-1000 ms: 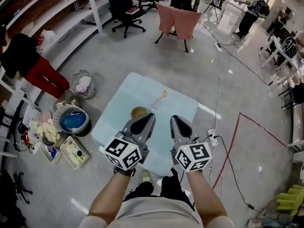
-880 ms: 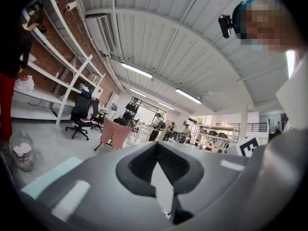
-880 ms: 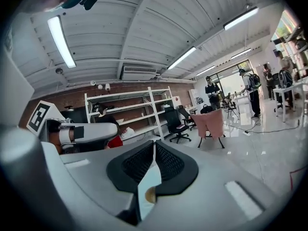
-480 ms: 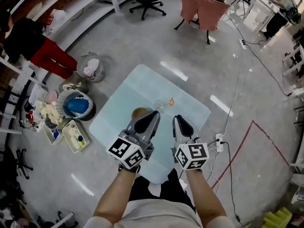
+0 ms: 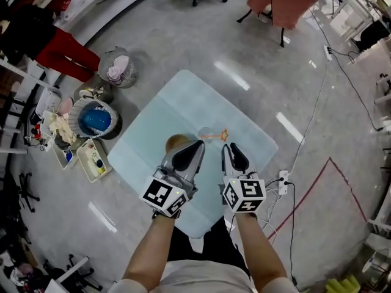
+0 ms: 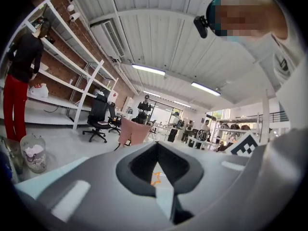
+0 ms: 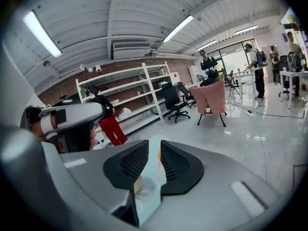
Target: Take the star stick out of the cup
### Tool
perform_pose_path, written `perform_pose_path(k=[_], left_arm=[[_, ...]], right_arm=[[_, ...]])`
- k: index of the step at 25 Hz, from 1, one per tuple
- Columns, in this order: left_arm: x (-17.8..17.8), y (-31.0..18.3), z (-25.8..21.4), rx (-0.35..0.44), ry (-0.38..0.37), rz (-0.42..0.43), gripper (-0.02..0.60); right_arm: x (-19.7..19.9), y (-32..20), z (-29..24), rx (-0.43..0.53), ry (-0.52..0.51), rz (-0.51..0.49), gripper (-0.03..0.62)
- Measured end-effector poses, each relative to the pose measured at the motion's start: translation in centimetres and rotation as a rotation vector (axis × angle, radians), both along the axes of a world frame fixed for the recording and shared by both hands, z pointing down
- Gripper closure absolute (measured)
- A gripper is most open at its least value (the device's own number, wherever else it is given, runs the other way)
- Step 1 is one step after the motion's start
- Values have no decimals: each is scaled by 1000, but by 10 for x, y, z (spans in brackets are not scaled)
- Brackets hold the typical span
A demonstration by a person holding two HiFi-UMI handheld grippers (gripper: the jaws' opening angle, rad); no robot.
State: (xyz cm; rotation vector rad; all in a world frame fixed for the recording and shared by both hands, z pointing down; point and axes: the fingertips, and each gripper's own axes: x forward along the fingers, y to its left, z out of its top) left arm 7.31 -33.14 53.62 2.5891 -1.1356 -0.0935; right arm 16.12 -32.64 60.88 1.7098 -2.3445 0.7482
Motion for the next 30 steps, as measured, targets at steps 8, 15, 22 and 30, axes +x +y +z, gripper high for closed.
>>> perform_pose_path(k=[8,15,22,30], left_arm=[[-4,-9,28,-33,-28,0,577],[-13,-12,27,-38,-20,2,577],[-17,-8,29,-39,-21,0,577],[-20,-4,14,-30,-29,7,577]], right_arm=[[-4,-20,29,-53,16,-15,526],[-6,-32,39,-86,25,10,531],[-8,-31,30,-67,36,5,565],[-5,-29,-9,-9,18,6,565]])
